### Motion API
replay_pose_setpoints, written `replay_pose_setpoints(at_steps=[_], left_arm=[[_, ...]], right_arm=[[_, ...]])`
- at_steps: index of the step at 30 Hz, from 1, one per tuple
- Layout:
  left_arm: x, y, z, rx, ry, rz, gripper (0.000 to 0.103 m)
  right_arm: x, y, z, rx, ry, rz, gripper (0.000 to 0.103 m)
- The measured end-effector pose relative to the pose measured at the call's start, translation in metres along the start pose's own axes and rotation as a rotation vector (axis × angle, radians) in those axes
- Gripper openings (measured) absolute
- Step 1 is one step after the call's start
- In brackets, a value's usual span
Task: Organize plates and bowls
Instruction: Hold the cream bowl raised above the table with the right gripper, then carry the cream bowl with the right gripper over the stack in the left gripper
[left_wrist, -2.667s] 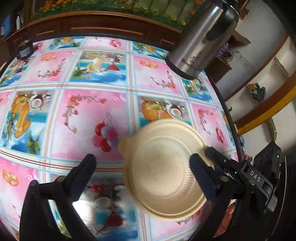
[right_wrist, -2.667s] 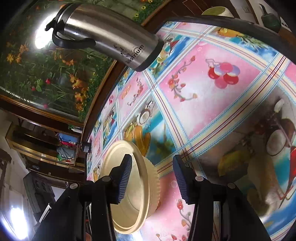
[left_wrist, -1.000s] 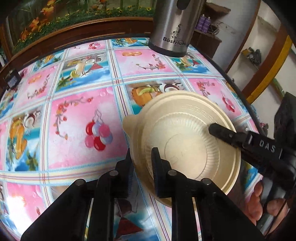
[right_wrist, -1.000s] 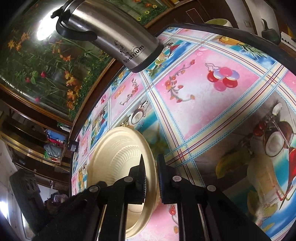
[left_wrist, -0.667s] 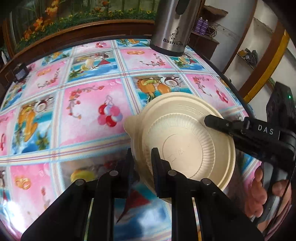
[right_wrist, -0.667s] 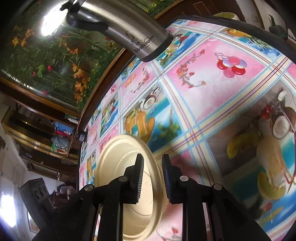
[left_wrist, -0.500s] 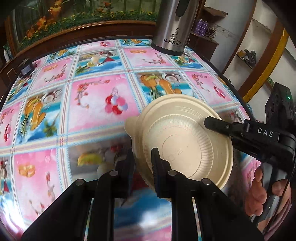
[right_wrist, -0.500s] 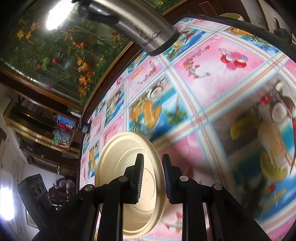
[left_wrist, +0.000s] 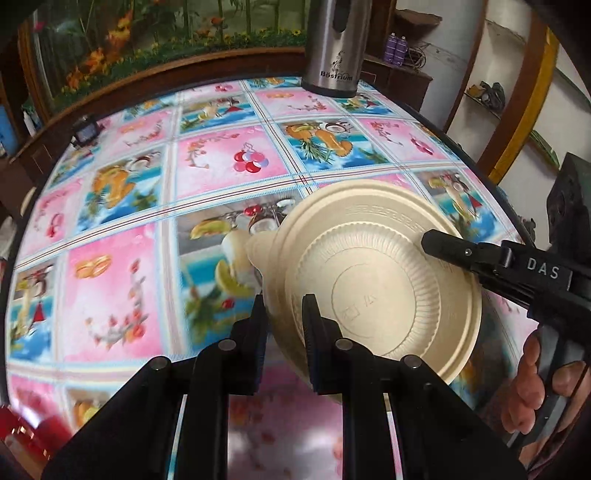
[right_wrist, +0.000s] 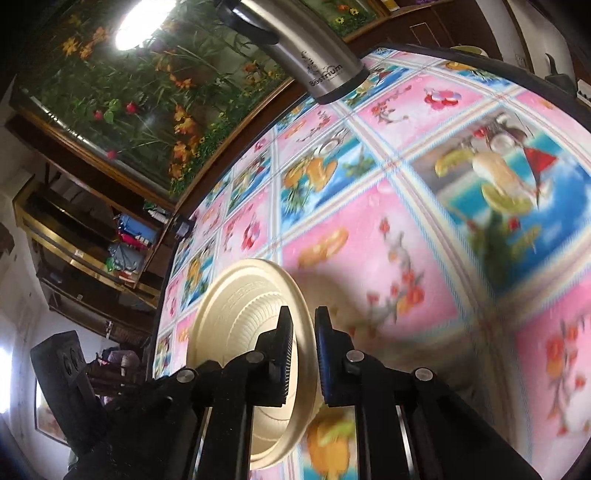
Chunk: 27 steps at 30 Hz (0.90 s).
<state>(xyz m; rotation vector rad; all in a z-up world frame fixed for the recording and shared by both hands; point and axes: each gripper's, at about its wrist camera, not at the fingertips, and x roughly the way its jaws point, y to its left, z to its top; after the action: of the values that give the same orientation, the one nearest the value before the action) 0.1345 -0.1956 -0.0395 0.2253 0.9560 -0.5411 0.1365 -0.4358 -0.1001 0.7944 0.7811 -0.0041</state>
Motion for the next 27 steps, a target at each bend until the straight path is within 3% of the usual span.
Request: replay_pose_setpoints(at_steps=[13, 27], left_arm=[[-0.085, 0.002, -0.038, 0.035, -0.136, 0.102, 0.017], [-0.152, 0.033, -0.084, -0.027, -0.247, 0.162, 0.017]], right_arm=[[-0.049, 0.045, -0.042, -0.069, -0.015, 0.09, 0.011], [-0.086, 0.117, -0.084, -0.194, -0.047, 0.151, 0.011]])
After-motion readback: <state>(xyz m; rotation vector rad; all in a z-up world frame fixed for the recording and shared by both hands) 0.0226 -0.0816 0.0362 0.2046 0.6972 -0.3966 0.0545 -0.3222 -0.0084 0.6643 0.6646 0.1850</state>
